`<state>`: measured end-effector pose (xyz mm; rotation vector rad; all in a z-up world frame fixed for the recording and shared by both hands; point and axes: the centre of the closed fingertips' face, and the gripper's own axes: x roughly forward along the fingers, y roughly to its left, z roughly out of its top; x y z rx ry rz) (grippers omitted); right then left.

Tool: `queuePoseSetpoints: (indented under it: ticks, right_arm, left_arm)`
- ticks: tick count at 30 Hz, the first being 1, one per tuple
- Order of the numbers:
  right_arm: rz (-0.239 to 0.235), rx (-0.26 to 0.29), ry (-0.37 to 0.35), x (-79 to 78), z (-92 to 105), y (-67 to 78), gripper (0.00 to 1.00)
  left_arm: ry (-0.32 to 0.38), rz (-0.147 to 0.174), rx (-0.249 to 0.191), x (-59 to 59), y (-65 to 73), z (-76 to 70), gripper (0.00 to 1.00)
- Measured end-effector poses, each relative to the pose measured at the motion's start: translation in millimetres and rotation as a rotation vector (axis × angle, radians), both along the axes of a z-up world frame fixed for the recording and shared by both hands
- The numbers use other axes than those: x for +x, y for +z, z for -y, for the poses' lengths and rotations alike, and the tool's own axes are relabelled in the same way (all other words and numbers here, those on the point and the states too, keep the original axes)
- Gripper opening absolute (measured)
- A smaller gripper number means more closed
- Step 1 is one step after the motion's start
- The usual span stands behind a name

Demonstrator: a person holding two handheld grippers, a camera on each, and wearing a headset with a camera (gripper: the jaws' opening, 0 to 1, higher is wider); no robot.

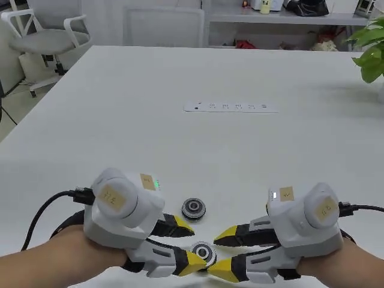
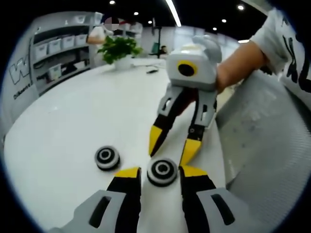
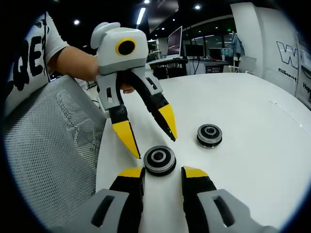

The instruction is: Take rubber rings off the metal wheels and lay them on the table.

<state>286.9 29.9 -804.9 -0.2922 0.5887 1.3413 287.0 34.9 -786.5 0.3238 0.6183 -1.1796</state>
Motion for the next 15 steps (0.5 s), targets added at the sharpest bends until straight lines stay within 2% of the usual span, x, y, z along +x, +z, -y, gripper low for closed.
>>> queuePoseSetpoints:
  ticks: [3, 8, 13, 15]
  right_arm:
    - [-0.001, 0.001, -0.002, 0.3, 0.2, 0.1, 0.26]
    - [-0.005, 0.002, -0.002, -0.2, 0.0, -0.5, 0.26]
    - [-0.007, 0.004, 0.002, -1.1, -0.6, 0.1, 0.25]
    - [-0.004, 0.005, 0.002, -0.9, -0.7, 0.5, 0.25]
  left_arm:
    - [-0.009, -0.008, 0.009, -2.6, -2.9, 1.6, 0.3]
    - [-0.027, 0.0, 0.023, -5.0, -5.3, 4.3, 0.25]
    - [-0.028, 0.021, 0.034, -2.3, -6.2, 6.0, 0.2]
    - [-0.034, 0.041, 0.044, -1.9, -6.4, 6.0, 0.18]
